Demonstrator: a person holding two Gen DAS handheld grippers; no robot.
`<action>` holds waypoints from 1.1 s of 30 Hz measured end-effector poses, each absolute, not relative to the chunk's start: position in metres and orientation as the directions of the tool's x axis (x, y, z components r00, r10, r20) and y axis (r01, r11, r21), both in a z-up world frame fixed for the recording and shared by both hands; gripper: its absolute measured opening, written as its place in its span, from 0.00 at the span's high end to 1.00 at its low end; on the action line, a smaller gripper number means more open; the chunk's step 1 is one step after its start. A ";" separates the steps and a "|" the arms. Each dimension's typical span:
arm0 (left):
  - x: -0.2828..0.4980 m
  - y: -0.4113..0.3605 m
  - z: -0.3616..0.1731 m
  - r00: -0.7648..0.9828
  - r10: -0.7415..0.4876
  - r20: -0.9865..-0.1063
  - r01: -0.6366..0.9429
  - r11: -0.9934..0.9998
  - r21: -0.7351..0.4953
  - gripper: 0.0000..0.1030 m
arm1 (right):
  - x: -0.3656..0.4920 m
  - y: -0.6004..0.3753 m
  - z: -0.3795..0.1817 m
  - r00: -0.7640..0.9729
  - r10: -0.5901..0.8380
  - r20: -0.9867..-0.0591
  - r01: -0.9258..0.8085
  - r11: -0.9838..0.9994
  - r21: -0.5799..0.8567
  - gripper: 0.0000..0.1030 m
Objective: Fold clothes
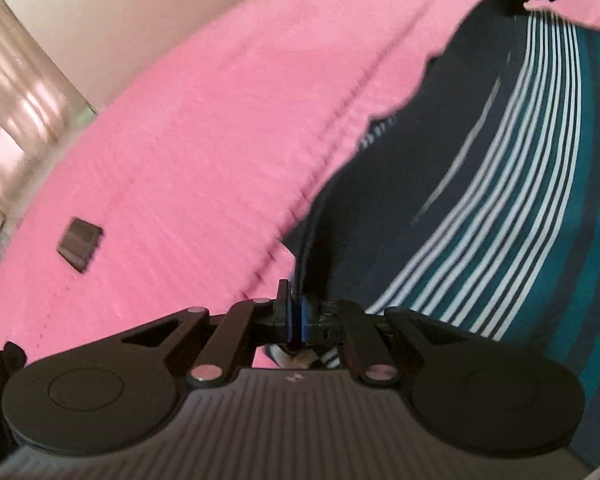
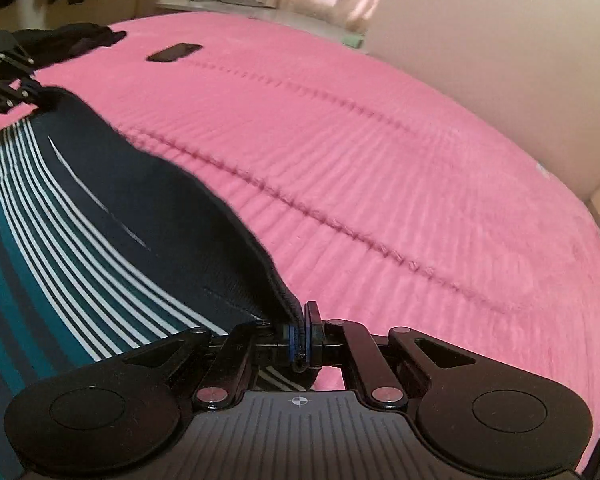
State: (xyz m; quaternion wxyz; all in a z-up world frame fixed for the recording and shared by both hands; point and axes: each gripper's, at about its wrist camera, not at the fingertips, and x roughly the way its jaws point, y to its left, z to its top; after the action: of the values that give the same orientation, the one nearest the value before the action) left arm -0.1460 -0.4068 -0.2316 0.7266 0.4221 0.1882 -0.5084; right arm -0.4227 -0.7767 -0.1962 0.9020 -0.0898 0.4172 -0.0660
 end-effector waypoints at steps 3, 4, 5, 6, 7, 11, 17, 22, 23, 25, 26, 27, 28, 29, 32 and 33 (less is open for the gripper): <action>-0.136 -0.415 -0.239 0.412 -0.583 -0.700 0.902 0.148 0.406 0.96 | -0.413 -0.782 -0.208 0.623 -0.190 -0.759 0.075 0.980 -0.185 0.98; -0.133 -0.421 -0.243 0.409 -0.574 -0.710 0.904 0.152 0.399 0.96 | -0.408 -0.784 -0.211 0.621 -0.185 -0.762 0.087 0.982 -0.168 0.98; -0.130 -0.426 -0.251 0.404 -0.553 -0.729 0.908 0.147 0.392 0.95 | -0.404 -0.785 -0.214 0.620 -0.184 -0.763 0.101 0.983 -0.154 0.93; -0.128 -0.431 -0.258 0.399 -0.532 -0.747 0.912 0.142 0.385 0.93 | -0.407 -0.785 -0.212 0.624 -0.215 -0.751 0.131 0.977 -0.170 0.60; -0.125 -0.435 -0.264 0.397 -0.516 -0.759 0.914 0.144 0.380 0.90 | -0.410 -0.785 -0.210 0.627 -0.248 -0.739 0.161 0.969 -0.188 0.43; -0.118 -0.425 -0.257 0.452 -0.499 -0.739 0.892 0.235 0.387 0.72 | -0.444 -0.755 -0.193 0.625 -0.413 -0.662 0.251 0.910 -0.331 0.09; -0.139 -0.372 -0.224 0.559 -0.472 -0.682 0.829 0.327 0.453 0.73 | -0.535 -0.673 -0.161 0.783 -0.234 -0.576 0.215 0.971 -0.101 0.09; -0.219 -0.329 -0.208 0.444 -0.597 -0.668 0.896 0.295 0.332 0.73 | -0.572 -0.629 -0.198 0.806 0.012 -0.591 0.185 0.944 0.272 0.20; -0.234 -0.324 -0.211 0.412 -0.613 -0.674 0.911 0.284 0.299 0.73 | -0.579 -0.629 -0.208 0.798 0.007 -0.603 0.199 0.941 0.274 0.22; -0.259 -0.315 -0.225 0.351 -0.618 -0.703 0.936 0.253 0.245 0.73 | -0.592 -0.629 -0.226 0.781 -0.003 -0.625 0.226 0.934 0.278 0.26; -0.266 -0.312 -0.234 0.338 -0.606 -0.720 0.940 0.249 0.232 0.73 | -0.597 -0.630 -0.229 0.785 -0.010 -0.620 0.227 0.935 0.273 0.29; -0.272 -0.309 -0.245 0.343 -0.589 -0.732 0.938 0.252 0.236 0.73 | -0.604 -0.631 -0.227 0.785 -0.020 -0.619 0.233 0.935 0.266 0.31; -0.276 -0.305 -0.255 0.359 -0.579 -0.732 0.933 0.251 0.259 0.72 | -0.607 -0.629 -0.224 0.781 -0.039 -0.624 0.239 0.941 0.241 0.31; -0.279 -0.301 -0.260 0.373 -0.580 -0.724 0.927 0.253 0.275 0.72 | -0.609 -0.626 -0.221 0.776 -0.058 -0.628 0.245 0.945 0.216 0.31; -0.280 -0.292 -0.258 0.389 -0.587 -0.710 0.919 0.294 0.261 0.72 | -0.628 -0.622 -0.222 0.760 -0.105 -0.641 0.252 0.957 0.142 0.31; -0.278 -0.290 -0.256 0.395 -0.583 -0.710 0.916 0.304 0.261 0.72 | -0.627 -0.618 -0.224 0.751 -0.125 -0.649 0.264 0.957 0.121 0.31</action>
State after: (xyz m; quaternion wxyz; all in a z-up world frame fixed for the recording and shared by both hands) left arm -0.2785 -0.2896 -0.2556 0.7671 0.3305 0.2520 -0.4887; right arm -0.6274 -0.6182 -0.2240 0.9299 0.1031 0.3372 -0.1048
